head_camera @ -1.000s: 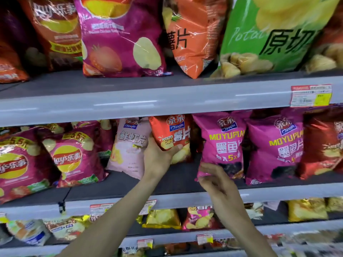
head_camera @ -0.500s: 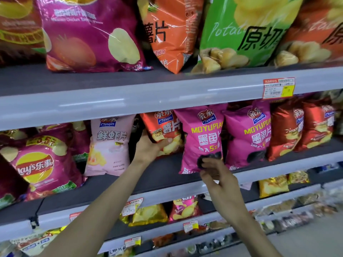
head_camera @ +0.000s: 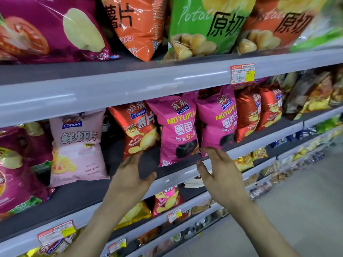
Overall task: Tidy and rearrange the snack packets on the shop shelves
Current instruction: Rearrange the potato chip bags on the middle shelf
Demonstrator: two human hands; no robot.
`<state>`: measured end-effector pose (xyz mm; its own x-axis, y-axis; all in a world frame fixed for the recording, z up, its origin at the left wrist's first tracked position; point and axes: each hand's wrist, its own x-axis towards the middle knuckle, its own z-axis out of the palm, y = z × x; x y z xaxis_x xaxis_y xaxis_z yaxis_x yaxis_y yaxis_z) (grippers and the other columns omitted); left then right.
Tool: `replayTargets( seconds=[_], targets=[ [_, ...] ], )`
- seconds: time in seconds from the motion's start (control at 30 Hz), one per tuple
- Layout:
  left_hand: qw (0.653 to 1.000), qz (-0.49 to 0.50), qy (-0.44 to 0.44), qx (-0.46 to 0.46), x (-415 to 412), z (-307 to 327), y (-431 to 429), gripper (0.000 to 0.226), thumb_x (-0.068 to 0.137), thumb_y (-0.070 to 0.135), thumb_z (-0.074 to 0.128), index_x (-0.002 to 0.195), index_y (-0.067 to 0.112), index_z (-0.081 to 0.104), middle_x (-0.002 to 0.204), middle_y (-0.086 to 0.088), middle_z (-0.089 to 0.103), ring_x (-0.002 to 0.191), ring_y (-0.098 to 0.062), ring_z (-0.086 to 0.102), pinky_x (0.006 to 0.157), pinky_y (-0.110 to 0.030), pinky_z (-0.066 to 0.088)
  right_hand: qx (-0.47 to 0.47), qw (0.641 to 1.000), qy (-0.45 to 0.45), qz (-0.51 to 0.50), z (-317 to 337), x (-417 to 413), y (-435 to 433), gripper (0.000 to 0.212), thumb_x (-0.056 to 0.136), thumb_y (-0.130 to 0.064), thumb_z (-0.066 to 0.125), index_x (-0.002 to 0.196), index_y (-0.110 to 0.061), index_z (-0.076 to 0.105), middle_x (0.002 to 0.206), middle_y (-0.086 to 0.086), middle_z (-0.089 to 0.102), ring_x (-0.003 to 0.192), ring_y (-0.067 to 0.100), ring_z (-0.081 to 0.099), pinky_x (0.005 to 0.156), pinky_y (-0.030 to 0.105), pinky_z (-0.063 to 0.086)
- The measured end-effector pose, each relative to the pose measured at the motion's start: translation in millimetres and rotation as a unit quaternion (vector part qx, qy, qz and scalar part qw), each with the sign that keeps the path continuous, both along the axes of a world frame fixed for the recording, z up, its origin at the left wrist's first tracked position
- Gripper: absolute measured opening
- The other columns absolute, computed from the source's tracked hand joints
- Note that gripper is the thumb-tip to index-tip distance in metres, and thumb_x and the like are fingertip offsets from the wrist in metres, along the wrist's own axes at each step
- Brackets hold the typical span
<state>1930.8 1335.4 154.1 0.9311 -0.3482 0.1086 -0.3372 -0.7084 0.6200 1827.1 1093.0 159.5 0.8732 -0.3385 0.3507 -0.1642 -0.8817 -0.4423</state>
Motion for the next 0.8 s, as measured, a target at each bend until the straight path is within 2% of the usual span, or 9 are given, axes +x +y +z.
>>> replayTargets(
  seconds=[0.17,0.27,0.33,0.43,0.57,0.67,0.8],
  targets=[
    [1.0,-0.011,-0.025,0.01,-6,5,-31,0.087,0.09,0.05,0.074,0.163,0.032,0.029,0.157,0.003,0.047,0.142,-0.025,0.048,0.108,-0.048,0.049,-0.076,0.996,-0.001,-0.042,4,-4,-33,0.05,0.096,-0.044,0.048,0.137,-0.017,0.057,0.131,0.004,0.063,0.119,0.031,0.056,0.091,0.047,0.052],
    [0.999,0.005,-0.029,0.016,-2,13,-55,0.087,0.091,0.053,0.072,0.162,0.03,0.028,0.154,0.0,0.048,0.136,-0.029,0.053,0.101,-0.048,0.052,-0.098,0.993,-0.024,-0.053,4,-1,-58,0.051,0.095,-0.046,0.047,0.135,-0.016,0.058,0.133,0.004,0.062,0.122,0.031,0.054,0.094,0.047,0.049],
    [0.999,0.018,-0.031,0.002,0,17,-71,0.09,0.088,0.057,0.074,0.161,0.028,0.028,0.155,-0.001,0.047,0.136,-0.03,0.054,0.1,-0.049,0.053,-0.092,0.993,-0.043,-0.053,3,4,-77,0.048,0.096,-0.043,0.054,0.137,-0.017,0.055,0.132,0.003,0.061,0.122,0.031,0.053,0.094,0.048,0.048],
    [0.998,0.044,-0.017,-0.035,4,20,-94,0.105,0.081,0.065,0.077,0.162,0.026,0.023,0.157,-0.003,0.045,0.139,-0.03,0.051,0.103,-0.052,0.053,-0.05,0.997,-0.054,-0.034,3,15,-110,0.057,0.096,-0.041,0.062,0.145,-0.017,0.045,0.136,0.003,0.055,0.124,0.03,0.052,0.097,0.05,0.049],
    [0.994,0.089,-0.016,-0.067,11,22,-122,0.112,0.074,0.068,0.081,0.159,0.02,0.026,0.148,-0.003,0.05,0.137,-0.023,0.044,0.104,-0.044,0.047,-0.01,0.997,-0.07,-0.012,5,30,-155,0.066,0.096,-0.04,0.065,0.151,-0.015,0.038,0.142,0.007,0.051,0.128,0.033,0.051,0.098,0.054,0.05],
    [0.989,0.12,-0.02,-0.081,12,25,-137,0.104,0.073,0.063,0.085,0.152,0.018,0.034,0.133,-0.001,0.055,0.123,-0.022,0.052,0.095,-0.039,0.046,-0.016,0.997,-0.069,-0.022,7,37,-189,0.067,0.096,-0.04,0.066,0.15,-0.011,0.039,0.142,0.01,0.051,0.129,0.036,0.049,0.102,0.053,0.048],
    [0.978,0.153,-0.002,-0.142,18,21,-149,0.091,0.07,0.058,0.091,0.139,0.029,0.04,0.122,0.004,0.063,0.104,-0.019,0.066,0.084,-0.04,0.053,0.003,0.997,-0.064,-0.036,7,43,-233,0.066,0.093,-0.034,0.07,0.148,-0.011,0.04,0.141,0.012,0.05,0.128,0.038,0.048,0.102,0.053,0.047]
  ],
)
